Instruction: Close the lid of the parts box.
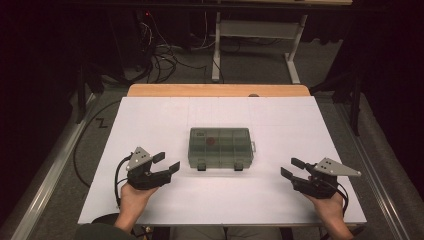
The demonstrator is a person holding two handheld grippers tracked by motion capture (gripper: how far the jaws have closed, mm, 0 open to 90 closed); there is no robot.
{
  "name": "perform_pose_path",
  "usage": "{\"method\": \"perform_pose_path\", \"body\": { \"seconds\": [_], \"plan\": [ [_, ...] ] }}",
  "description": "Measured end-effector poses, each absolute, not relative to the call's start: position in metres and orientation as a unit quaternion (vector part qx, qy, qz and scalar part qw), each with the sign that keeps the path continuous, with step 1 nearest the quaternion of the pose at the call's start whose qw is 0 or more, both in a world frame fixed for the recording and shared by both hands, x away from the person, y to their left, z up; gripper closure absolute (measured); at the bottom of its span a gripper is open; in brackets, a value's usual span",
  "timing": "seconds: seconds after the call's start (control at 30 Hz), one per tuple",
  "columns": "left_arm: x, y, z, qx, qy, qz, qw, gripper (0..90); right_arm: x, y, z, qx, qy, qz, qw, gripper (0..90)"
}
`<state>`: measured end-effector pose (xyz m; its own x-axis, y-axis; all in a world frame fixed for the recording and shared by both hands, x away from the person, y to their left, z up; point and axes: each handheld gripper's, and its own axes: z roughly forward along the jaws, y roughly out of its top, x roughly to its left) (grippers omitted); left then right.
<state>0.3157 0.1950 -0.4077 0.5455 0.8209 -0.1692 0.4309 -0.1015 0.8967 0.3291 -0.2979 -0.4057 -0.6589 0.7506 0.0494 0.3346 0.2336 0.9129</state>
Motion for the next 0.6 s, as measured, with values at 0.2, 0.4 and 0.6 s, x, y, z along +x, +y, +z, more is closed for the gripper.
{"method": "perform_pose_path", "body": {
  "seconds": [0.2, 0.4, 0.6],
  "plan": [
    [0.3139, 0.1946, -0.4093, 0.714, 0.437, 0.192, 0.511, 31.7, 0.3258, -0.2989, -0.4086, 0.356, 0.756, 0.509, 0.204, 43.6],
    [0.3128, 0.1960, -0.4106, 0.710, 0.442, 0.190, 0.515, 31.2, 0.3242, -0.2991, -0.4096, 0.353, 0.753, 0.516, 0.204, 42.4],
    [0.3110, 0.1969, -0.4108, 0.706, 0.442, 0.186, 0.521, 30.1, 0.3224, -0.2996, -0.4102, 0.349, 0.751, 0.521, 0.206, 41.6]
  ]
}}
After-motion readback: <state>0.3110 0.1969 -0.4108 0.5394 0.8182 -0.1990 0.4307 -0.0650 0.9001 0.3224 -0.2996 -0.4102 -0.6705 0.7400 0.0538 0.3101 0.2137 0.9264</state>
